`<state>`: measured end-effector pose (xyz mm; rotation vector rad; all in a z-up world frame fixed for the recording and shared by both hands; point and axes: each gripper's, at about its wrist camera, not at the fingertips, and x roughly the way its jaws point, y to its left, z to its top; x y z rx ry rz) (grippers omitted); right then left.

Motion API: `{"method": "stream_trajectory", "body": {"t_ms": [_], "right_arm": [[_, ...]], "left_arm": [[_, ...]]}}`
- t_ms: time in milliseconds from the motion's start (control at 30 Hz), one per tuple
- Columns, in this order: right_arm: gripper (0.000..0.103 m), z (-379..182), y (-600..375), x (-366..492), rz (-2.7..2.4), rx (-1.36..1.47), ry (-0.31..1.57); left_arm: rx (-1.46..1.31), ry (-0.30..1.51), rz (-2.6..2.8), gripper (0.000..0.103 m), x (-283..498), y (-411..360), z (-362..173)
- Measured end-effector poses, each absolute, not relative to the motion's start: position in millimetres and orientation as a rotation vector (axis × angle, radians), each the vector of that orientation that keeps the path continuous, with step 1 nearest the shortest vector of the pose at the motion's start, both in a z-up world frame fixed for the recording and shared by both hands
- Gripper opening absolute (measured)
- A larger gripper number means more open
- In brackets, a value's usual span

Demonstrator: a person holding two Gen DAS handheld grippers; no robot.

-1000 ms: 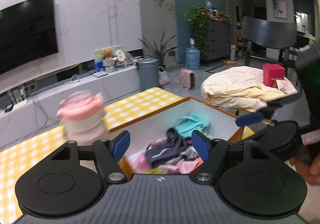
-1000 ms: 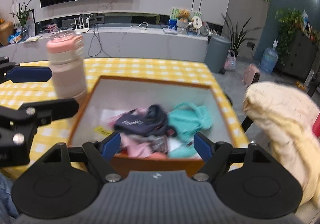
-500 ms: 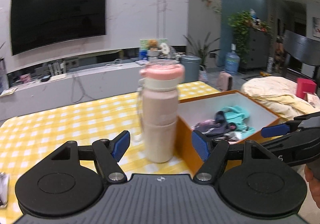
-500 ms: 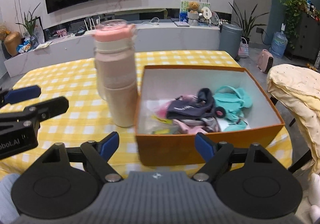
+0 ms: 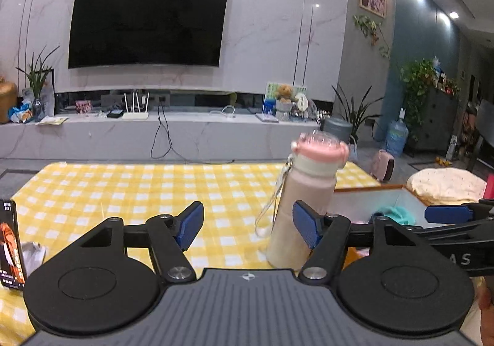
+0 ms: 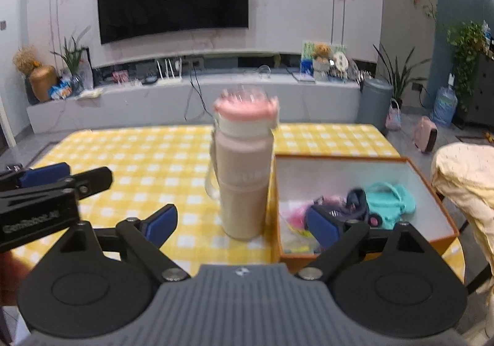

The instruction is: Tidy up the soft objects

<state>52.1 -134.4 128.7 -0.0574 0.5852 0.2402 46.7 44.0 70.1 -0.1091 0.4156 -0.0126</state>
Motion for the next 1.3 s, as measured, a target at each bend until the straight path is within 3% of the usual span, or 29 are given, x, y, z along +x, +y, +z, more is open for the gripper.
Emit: {"method": "stream_trajectory", "body": {"t_ms": [233,567,1300], "right_arm": [[0.100,145.9,-145.4,42.3,0.204,-0.047,0.541],[0.100,133.3,-171.4,44.6,0.084,-0.070,0.592],[0.100,123.0,-205.6,21.3,0.002,-0.020,0.647]], "left_arm": [[-0.102,0.415,-0.053,0.079,50.4,30.6,82.9],[-0.026,0.472,-0.054,0.092,59.8,9.5,73.8],[-0.031,0.592,-0.133,0.093,51.2,-5.7,67.2]]}}
